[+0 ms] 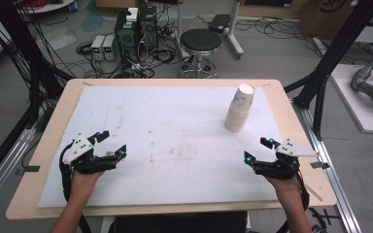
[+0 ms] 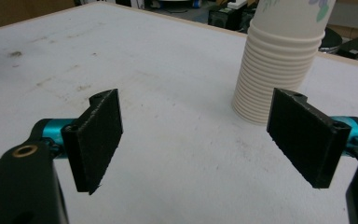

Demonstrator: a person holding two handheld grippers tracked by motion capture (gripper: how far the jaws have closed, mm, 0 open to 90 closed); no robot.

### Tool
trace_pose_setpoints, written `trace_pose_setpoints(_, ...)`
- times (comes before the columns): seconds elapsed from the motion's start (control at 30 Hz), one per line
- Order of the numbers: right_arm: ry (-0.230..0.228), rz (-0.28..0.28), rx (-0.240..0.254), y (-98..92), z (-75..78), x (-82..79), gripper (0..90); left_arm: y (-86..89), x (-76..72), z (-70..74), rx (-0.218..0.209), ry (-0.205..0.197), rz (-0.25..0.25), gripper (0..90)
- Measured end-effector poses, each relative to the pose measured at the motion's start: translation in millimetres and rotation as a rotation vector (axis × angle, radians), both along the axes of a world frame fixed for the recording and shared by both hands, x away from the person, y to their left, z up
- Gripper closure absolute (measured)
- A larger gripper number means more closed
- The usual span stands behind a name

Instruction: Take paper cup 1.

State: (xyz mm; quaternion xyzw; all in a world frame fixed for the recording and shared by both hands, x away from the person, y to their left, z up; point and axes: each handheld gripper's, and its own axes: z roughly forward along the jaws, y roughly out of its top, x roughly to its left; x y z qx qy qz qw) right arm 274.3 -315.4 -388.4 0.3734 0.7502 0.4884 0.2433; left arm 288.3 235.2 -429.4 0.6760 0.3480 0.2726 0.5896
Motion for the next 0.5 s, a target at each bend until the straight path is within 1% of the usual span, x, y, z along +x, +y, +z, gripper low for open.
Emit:
trace_pose_setpoints(0.13, 0.011, 0.011, -0.006, 4.8, 12.4, 9.9, 18.6, -1.1, 0.4, -0.9, 0.0, 0.008, -0.005, 15.1)
trace_pose_setpoints(0.23, 0.012, 0.007, -0.012, 7.0, 23.6, 17.8, 18.6, -1.5, 0.9, -1.2, 0.003, 0.008, -0.01, 15.1)
trace_pose_setpoints(0.27, 0.008, 0.009, -0.022, 7.7, 28.0, 21.4, 18.6, -1.5, 1.0, -1.5, 0.003, 0.011, -0.011, 15.1)
trace_pose_setpoints(0.5, 0.012, 0.014, -0.042, 12.0, 47.9, 38.4, 18.6, -0.4, 1.6, -2.4, -0.001, 0.019, -0.008, 15.1)
